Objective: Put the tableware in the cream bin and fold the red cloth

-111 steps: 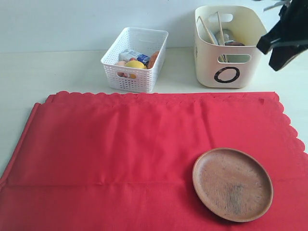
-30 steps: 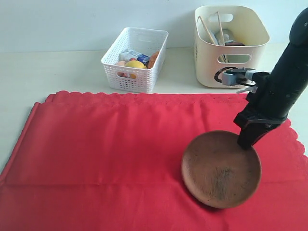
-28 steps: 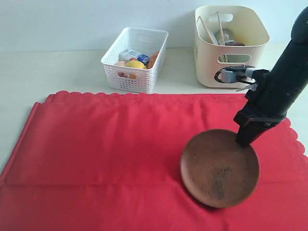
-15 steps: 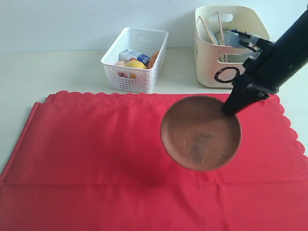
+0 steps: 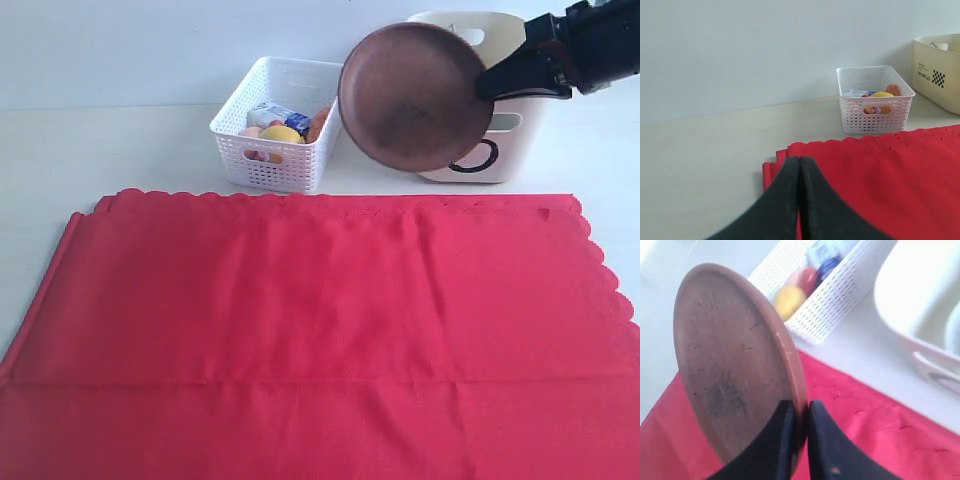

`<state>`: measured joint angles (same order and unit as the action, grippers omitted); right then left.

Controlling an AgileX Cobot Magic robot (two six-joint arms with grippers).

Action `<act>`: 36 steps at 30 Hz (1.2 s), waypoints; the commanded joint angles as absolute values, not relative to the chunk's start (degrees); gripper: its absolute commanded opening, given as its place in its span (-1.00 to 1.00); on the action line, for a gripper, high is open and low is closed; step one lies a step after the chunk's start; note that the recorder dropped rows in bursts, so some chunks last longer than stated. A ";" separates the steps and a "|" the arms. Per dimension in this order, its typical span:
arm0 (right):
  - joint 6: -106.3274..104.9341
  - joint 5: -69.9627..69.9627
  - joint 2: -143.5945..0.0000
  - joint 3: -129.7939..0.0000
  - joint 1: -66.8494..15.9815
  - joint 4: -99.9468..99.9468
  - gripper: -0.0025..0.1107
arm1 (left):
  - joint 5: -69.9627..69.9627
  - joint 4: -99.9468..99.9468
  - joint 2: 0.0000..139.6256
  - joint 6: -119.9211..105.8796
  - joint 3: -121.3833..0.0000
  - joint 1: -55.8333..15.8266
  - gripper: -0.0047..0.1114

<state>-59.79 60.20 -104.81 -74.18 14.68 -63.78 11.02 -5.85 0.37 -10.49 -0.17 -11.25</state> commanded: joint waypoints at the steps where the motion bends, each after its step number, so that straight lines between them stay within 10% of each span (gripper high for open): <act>1: -59.96 51.81 -104.26 -74.80 16.65 -68.71 -0.96 | 10.97 -5.88 0.00 -10.37 0.00 -11.58 -0.90; 22: -60.35 28.36 -114.28 -74.90 18.45 -91.14 -0.95 | 10.97 -5.88 0.00 -10.33 0.00 -11.58 -0.90; 36: -64.04 28.72 -114.28 -74.90 18.45 -89.80 -0.37 | 10.97 -5.88 0.00 -10.33 0.00 -11.58 -0.90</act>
<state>-63.28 29.03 -114.47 -74.67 18.11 -90.53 11.02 -5.85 0.37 -10.49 -0.17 -11.25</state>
